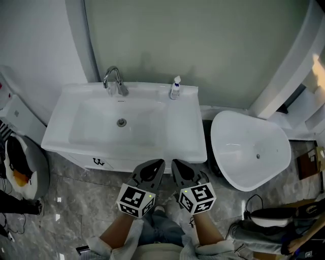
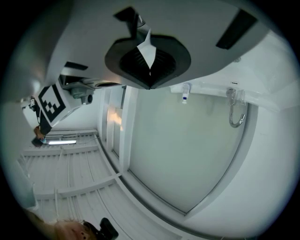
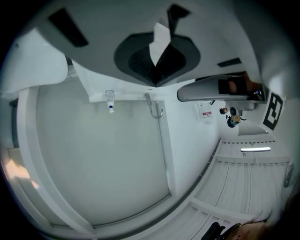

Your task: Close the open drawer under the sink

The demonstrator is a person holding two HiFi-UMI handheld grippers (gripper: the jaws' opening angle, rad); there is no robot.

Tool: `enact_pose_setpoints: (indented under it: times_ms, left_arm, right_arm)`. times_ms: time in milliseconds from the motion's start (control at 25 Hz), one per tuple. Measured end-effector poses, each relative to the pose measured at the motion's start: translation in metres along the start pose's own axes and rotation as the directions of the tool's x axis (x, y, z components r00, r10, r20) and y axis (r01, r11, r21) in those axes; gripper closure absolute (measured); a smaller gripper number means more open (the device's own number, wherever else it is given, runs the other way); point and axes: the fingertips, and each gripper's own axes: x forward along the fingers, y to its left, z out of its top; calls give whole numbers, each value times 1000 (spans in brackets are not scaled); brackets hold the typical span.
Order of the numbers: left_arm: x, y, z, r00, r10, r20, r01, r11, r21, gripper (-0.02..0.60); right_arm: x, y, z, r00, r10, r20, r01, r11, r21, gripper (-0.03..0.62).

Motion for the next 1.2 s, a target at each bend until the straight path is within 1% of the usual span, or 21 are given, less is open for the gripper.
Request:
enact_pose_setpoints:
  times_ms: [160,280,360,480,760,1200]
  left_arm:
    - [-5,-20,25,1000,-13,23,13,1000,10,565]
    - [-8,-35,36,999,-36,25,36,999,11,565]
    - [-9,-40,39,999,-49,21,49,999,16,565]
    - [-15,-44,37,999,-47,8,47,999,14,565]
    - [-20,-43,38,999,-33,9,33,999,5,565]
    - [-25,-32,46,999,-24,26,24,1000,-1,565]
  right_arm:
    - [-19,7,33,998,28,62,-27,1000,-16,585]
    - [-33,10,52,994,34,104,-32,999,-19,585]
    - [-39,12,59,993,39,113,-37,999,-15,585]
    - [-50,13,59,993,38,112,-37,999,-11,585]
    - [-56,17,58,995,42,92,-38,998,-48,585]
    - [-49,27,63,995,68,76,-67,997,-25,585]
